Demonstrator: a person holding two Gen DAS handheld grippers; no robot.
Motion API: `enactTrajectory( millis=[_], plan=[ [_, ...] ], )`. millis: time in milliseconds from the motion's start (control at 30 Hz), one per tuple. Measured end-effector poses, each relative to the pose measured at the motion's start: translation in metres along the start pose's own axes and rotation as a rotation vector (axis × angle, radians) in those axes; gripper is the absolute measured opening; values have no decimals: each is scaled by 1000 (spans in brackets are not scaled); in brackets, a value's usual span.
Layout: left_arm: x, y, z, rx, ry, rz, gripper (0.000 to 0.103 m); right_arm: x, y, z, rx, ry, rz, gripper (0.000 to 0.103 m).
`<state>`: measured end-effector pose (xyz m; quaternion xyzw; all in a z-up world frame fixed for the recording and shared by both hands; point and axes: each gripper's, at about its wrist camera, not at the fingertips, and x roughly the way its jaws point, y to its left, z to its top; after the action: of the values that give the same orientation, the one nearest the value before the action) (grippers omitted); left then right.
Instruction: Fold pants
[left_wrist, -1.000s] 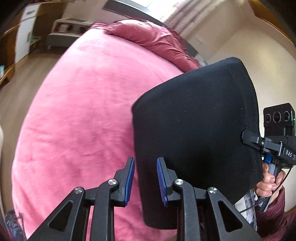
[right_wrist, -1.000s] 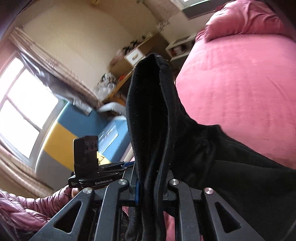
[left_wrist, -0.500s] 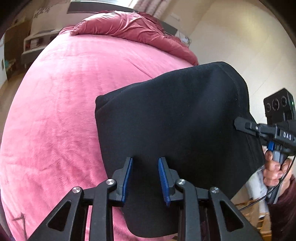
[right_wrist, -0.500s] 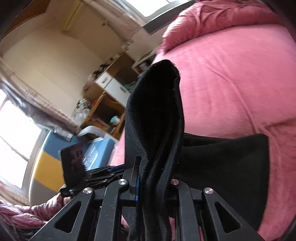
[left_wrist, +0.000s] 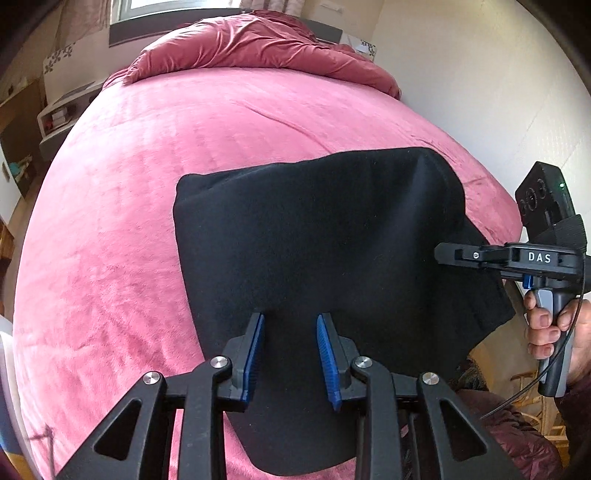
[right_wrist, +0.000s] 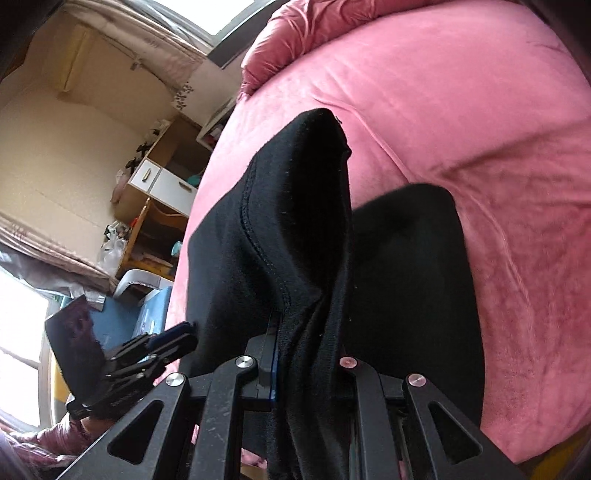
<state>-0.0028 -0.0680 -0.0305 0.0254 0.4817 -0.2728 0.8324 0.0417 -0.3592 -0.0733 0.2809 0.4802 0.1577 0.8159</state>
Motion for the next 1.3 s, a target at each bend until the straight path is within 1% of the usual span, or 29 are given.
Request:
enactTrajectory(
  millis=[67, 200, 267, 500, 567, 633, 700, 833, 900, 933, 1000, 1033, 1067, 1167, 1300],
  plan=[
    [5, -1, 7, 6, 1, 3, 30, 1, -6, 0, 7, -4, 6, 14],
    [8, -8, 8, 21, -1, 1, 30, -11, -1, 3, -12, -30, 21, 14],
    [11, -12, 9, 20, 7, -8, 30, -14, 2, 3, -30, -34, -9, 14],
    [20, -24, 8, 41, 22, -19, 30, 3, -40, -6, 71, 2, -42, 14],
    [18, -20, 8, 18, 14, -47, 30, 4, -44, -9, 85, -5, -35, 14],
    [13, -14, 8, -16, -3, -78, 30, 2, -44, -10, 92, -16, -30, 16],
    [7, -5, 9, -48, -19, -99, 30, -1, -43, -9, 79, -19, -38, 17],
    [-2, 16, 10, -128, -57, -109, 30, -5, -35, -7, 43, -22, -63, 16],
    [-1, 28, 2, -148, -63, -97, 30, -6, -32, -6, 25, -22, -70, 16],
    [-2, 32, 0, -150, -66, -89, 30, -9, -31, -5, 26, -30, -59, 15],
    [3, 37, -4, -150, -54, -91, 30, -16, -25, -3, 22, -56, -54, 15],
    [9, 39, -6, -151, -27, -99, 30, -19, -25, -2, 10, -63, -57, 15],
    [12, 40, -9, -162, -13, -98, 30, -19, -27, -1, 8, -61, -67, 15],
    [19, 42, -16, -179, 5, -114, 30, -7, -31, 1, -5, -16, -128, 15],
    [16, 42, -17, -181, 2, -129, 30, -4, -29, 4, 0, -10, -129, 17]
  ],
)
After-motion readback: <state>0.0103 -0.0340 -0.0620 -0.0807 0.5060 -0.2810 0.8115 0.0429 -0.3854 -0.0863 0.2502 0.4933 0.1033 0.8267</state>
